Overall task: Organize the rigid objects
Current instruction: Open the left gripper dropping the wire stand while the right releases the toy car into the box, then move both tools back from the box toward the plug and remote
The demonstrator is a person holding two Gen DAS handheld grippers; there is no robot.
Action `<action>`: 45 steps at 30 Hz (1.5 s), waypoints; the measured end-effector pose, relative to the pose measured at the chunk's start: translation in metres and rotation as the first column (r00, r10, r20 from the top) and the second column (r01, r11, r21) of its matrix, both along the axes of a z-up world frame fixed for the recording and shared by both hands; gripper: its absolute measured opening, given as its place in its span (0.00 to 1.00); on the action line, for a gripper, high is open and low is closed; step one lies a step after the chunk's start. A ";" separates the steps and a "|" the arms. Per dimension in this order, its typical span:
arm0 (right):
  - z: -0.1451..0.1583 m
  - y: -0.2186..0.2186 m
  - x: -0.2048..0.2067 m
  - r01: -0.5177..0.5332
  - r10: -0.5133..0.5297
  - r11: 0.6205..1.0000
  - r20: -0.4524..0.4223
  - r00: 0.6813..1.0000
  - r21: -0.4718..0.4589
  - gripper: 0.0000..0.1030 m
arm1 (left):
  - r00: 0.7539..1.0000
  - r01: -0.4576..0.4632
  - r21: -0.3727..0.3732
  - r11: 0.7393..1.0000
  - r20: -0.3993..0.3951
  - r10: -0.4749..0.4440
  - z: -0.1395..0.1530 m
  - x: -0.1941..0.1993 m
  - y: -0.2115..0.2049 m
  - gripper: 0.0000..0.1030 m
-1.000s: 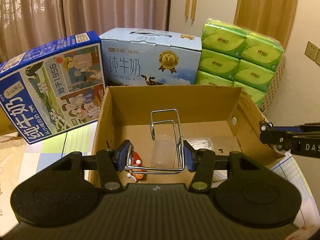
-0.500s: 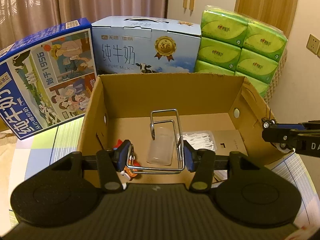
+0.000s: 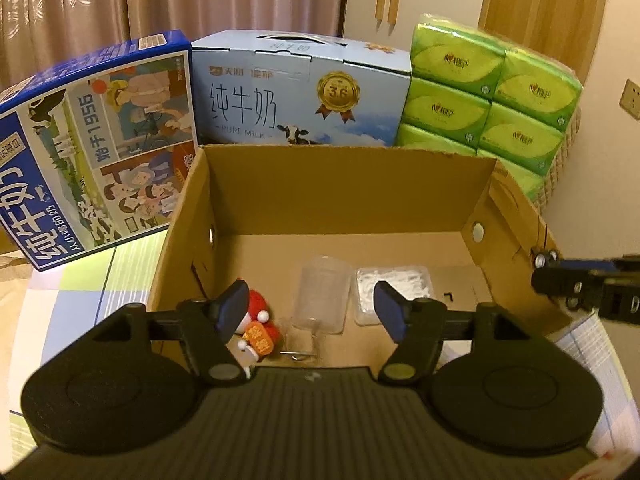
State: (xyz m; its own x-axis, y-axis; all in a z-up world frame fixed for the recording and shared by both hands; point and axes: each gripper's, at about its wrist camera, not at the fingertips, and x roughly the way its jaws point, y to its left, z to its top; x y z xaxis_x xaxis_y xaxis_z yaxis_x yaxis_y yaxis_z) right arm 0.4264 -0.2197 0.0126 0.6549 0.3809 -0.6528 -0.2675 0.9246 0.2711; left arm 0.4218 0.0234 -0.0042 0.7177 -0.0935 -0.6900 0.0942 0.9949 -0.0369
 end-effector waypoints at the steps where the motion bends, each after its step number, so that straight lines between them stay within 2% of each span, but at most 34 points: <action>1: 0.000 0.000 0.000 0.000 0.000 1.000 0.000 1.000 0.000 0.27 | 1.000 0.004 0.004 1.000 0.000 -0.004 0.000 -0.001 0.000 0.62; 15: -0.002 -0.006 0.001 0.021 -0.021 1.000 -0.005 1.000 -0.003 0.27 | 1.000 0.027 0.011 1.000 0.013 -0.028 0.004 -0.010 -0.005 0.62; 21: 0.002 -0.008 0.004 0.042 -0.043 0.998 0.040 0.998 0.038 0.27 | 0.999 0.036 0.009 0.999 0.021 -0.036 0.004 -0.011 -0.006 0.62; 22: 0.003 -0.009 0.004 0.050 -0.052 0.998 0.048 0.997 0.047 0.29 | 0.999 0.038 0.012 0.999 0.022 -0.038 0.004 -0.012 -0.006 0.62; 23: 0.003 -0.010 0.005 0.062 -0.065 0.997 0.055 0.996 0.053 0.45 | 0.999 0.039 0.016 0.999 0.024 -0.040 0.004 -0.013 -0.006 0.62; 24: 0.004 -0.011 0.004 0.076 -0.081 0.995 0.064 0.995 0.065 0.69 | 0.999 0.040 0.019 0.999 0.027 -0.041 0.004 -0.014 -0.006 0.62; 25: 0.005 -0.014 0.002 0.086 -0.093 0.992 0.081 0.992 0.087 0.73 | 0.999 0.040 0.021 0.999 0.029 -0.041 0.003 -0.016 -0.006 0.62; 28: 0.007 -0.017 -0.002 0.078 -0.088 0.991 0.094 0.992 0.105 0.73 | 0.999 0.035 0.018 0.999 0.032 -0.035 0.003 -0.020 -0.005 0.62; 36: 0.002 -0.022 -0.020 0.082 -0.087 0.991 0.051 0.995 0.104 0.73 | 0.999 0.030 0.007 1.000 0.039 -0.030 0.009 -0.044 -0.005 0.62; 45: 0.011 -0.021 -0.066 0.068 -0.071 0.996 0.049 0.996 0.060 0.73 | 0.999 0.036 -0.003 0.999 0.039 -0.036 0.022 -0.086 -0.014 0.62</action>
State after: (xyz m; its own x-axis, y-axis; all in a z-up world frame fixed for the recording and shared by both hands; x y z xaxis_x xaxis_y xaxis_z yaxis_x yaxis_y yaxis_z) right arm 0.3606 -0.2407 0.0235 0.7127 0.3698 -0.5961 -0.2179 0.9244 0.3130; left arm 0.3356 0.0094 0.0182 0.7404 -0.1222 -0.6609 0.1311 0.9907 -0.0363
